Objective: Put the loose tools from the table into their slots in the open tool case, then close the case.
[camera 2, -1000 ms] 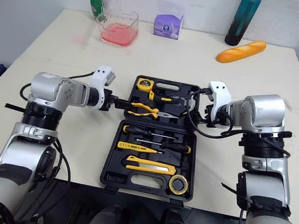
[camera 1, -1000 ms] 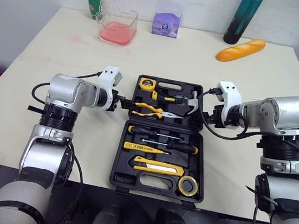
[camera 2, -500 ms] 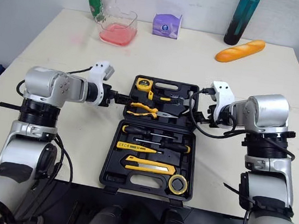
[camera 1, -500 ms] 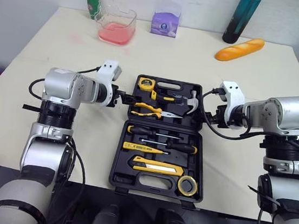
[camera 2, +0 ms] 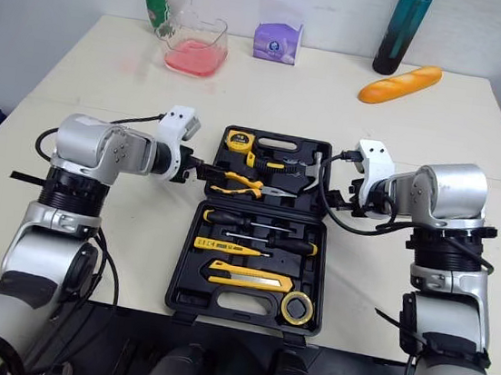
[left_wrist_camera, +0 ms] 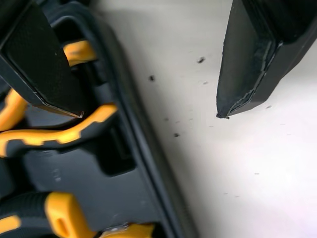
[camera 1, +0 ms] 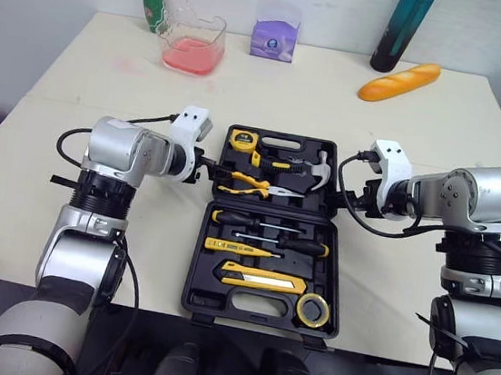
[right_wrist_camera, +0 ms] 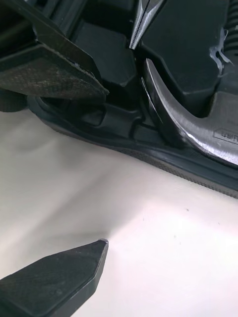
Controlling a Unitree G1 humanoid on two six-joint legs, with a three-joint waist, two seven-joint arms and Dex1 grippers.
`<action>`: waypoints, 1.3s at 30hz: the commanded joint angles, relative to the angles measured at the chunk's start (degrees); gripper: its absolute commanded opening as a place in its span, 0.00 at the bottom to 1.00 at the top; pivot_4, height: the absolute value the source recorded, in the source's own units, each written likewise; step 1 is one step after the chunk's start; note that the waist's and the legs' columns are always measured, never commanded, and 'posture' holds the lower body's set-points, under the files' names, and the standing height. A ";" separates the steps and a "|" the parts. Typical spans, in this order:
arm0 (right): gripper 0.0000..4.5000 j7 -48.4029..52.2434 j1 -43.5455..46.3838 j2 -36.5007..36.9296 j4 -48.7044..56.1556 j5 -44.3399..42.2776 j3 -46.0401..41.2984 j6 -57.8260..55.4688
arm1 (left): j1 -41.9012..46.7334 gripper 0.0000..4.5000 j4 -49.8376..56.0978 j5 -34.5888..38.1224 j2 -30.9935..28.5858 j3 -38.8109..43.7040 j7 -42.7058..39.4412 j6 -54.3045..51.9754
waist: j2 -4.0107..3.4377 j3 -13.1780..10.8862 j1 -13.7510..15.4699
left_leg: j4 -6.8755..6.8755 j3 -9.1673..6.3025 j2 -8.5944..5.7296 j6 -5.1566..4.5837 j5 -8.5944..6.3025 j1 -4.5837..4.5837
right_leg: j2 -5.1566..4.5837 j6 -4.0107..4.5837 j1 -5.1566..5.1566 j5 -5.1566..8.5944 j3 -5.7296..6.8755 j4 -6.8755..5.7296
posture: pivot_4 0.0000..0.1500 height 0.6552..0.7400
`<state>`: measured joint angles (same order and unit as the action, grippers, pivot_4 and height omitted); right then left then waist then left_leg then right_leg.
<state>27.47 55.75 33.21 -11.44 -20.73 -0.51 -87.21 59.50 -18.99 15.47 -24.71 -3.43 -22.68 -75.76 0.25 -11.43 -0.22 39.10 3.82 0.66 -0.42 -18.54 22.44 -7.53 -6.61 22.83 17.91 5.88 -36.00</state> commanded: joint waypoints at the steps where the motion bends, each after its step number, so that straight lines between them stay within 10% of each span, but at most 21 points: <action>1: 0.99 -0.80 -0.09 -0.07 0.54 0.34 -1.06 1.22 | -0.97 1.00 0.91 -0.52 -0.72 -0.28 -0.46 0.50 | 0.00 0.00 0.01 | 0.00 0.00 0.00 0.00 0.00 0.00 | 0.00 0.00 0.00 0.00 0.00 0.00 | 1.00 1.00; 13: 0.99 -3.15 -0.05 -1.79 -3.56 2.51 0.08 4.88 | -1.11 1.00 0.32 -0.65 0.01 -0.32 -0.58 1.26 | 0.00 0.00 0.00 | 0.00 0.00 0.01 0.00 0.00 0.00 | -0.01 0.00 0.00 0.00 0.00 -0.01 | 1.00 1.00; 18: 0.59 -3.23 -1.24 -2.28 -4.48 2.04 -1.12 4.20 | -0.44 0.94 -0.91 -0.73 1.05 0.10 -0.57 2.91 | 0.01 0.01 0.27 | 0.01 0.00 0.01 0.00 0.00 -0.02 | -0.01 0.00 -0.02 0.00 0.00 -0.02 | 1.00 1.00; 24: 0.00 -5.77 -1.71 -4.24 -4.79 2.17 -4.98 3.62 | 0.75 0.38 -2.69 -0.16 2.34 0.84 -1.46 3.59 | 0.19 0.12 0.46 | 0.06 0.00 0.03 -0.05 0.03 -0.04 | -0.08 -0.05 -0.21 -0.03 0.03 0.02 | 1.00 1.00; 28: 0.00 -7.58 -1.51 -5.61 -4.79 1.88 -7.49 3.28 | 1.40 0.08 -3.62 0.31 2.96 1.17 -2.18 4.15 | 0.20 0.12 0.19 | 0.08 -0.01 0.03 -0.09 0.08 -0.05 | -0.10 -0.10 -0.23 -0.06 0.02 0.02 | 1.00 1.00; 39: 0.00 -12.14 -1.56 -10.64 -1.05 1.37 -13.63 8.46 | 0.82 0.07 -3.40 0.99 4.64 6.95 0.81 13.12 | 0.20 0.12 -0.08 | 0.06 -0.03 0.04 -0.06 0.11 -0.05 | -0.08 -0.10 -0.16 -0.08 -0.02 -0.03 | 1.00 1.00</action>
<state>15.80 54.77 22.82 -14.61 -19.34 -12.02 -81.30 59.63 -24.47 16.65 -19.64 -0.36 -22.99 -68.28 0.44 -11.31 -0.30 39.15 3.79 0.70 -0.48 -18.43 22.39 -7.60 -6.71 22.70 17.83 5.84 -36.03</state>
